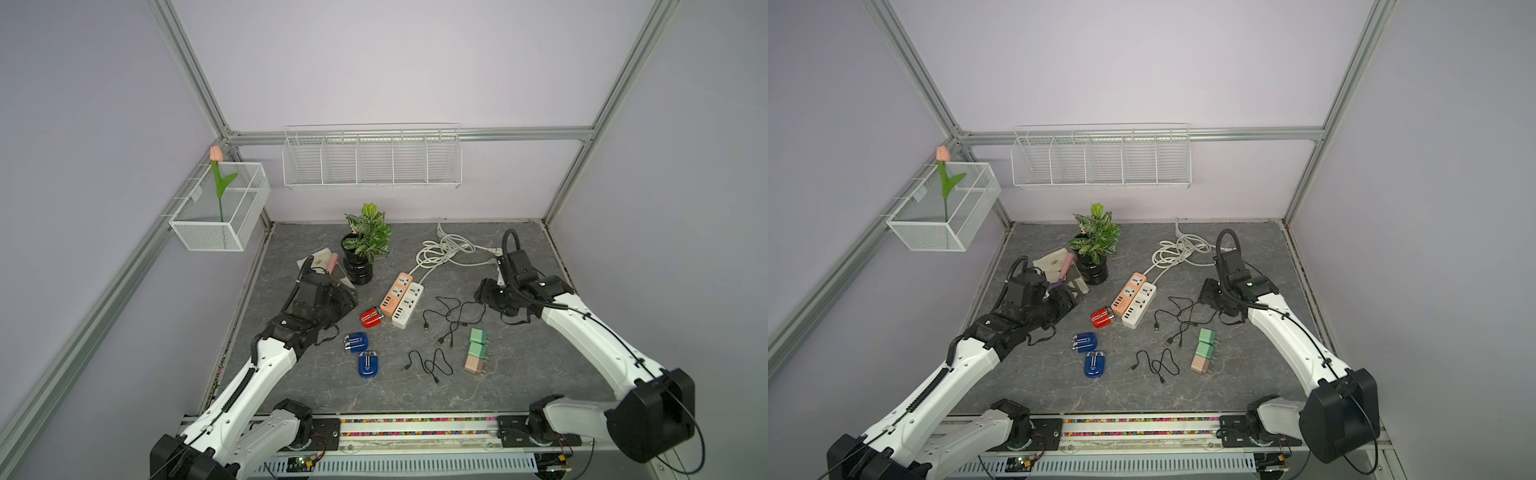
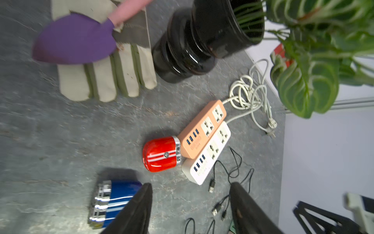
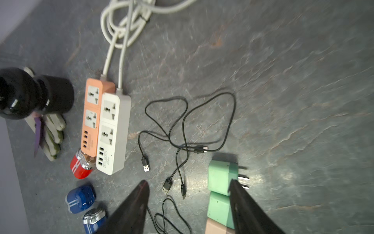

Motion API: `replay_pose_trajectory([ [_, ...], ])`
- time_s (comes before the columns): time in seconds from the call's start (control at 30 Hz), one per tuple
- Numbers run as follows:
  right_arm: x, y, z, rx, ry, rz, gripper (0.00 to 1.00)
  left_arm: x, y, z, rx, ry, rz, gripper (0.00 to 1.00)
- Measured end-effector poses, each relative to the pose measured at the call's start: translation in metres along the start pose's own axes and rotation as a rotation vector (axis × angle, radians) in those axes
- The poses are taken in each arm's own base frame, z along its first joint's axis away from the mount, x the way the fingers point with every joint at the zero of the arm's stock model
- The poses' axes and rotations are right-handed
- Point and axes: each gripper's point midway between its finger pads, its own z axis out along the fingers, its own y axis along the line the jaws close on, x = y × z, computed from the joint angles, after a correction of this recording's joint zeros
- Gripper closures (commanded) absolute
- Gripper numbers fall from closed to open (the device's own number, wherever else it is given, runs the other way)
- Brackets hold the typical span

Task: Charge the electric shaver
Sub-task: Pick up the charging cable from the center of the board.

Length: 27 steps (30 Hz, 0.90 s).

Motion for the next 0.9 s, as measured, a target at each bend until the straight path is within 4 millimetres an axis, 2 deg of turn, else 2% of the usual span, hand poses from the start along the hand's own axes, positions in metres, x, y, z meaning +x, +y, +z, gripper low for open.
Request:
replay_pose_trajectory([
  [0.1, 0.017, -0.006, 0.033, 0.04, 0.101, 0.021, 0.43, 0.017, -0.009, 0.011, 0.02, 0.045, 0.022, 0.43],
  [0.2, 0.022, -0.007, 0.057, 0.052, 0.155, 0.029, 0.43, 0.03, -0.017, 0.024, 0.039, 0.08, 0.042, 0.44],
  [0.37, 0.019, 0.003, 0.08, 0.03, 0.183, 0.036, 0.44, 0.043, -0.029, 0.034, 0.069, 0.115, 0.068, 0.46],
  [0.6, 0.02, 0.003, 0.105, 0.032, 0.216, 0.058, 0.59, 0.047, -0.033, 0.04, 0.084, 0.128, 0.078, 0.47],
  [0.8, 0.015, 0.004, 0.112, 0.033, 0.218, 0.068, 0.88, 0.049, -0.033, 0.043, 0.083, 0.138, 0.086, 0.52],
  [0.9, 0.01, 0.006, 0.109, 0.034, 0.203, 0.065, 0.93, 0.051, -0.033, 0.044, 0.083, 0.146, 0.091, 0.52],
])
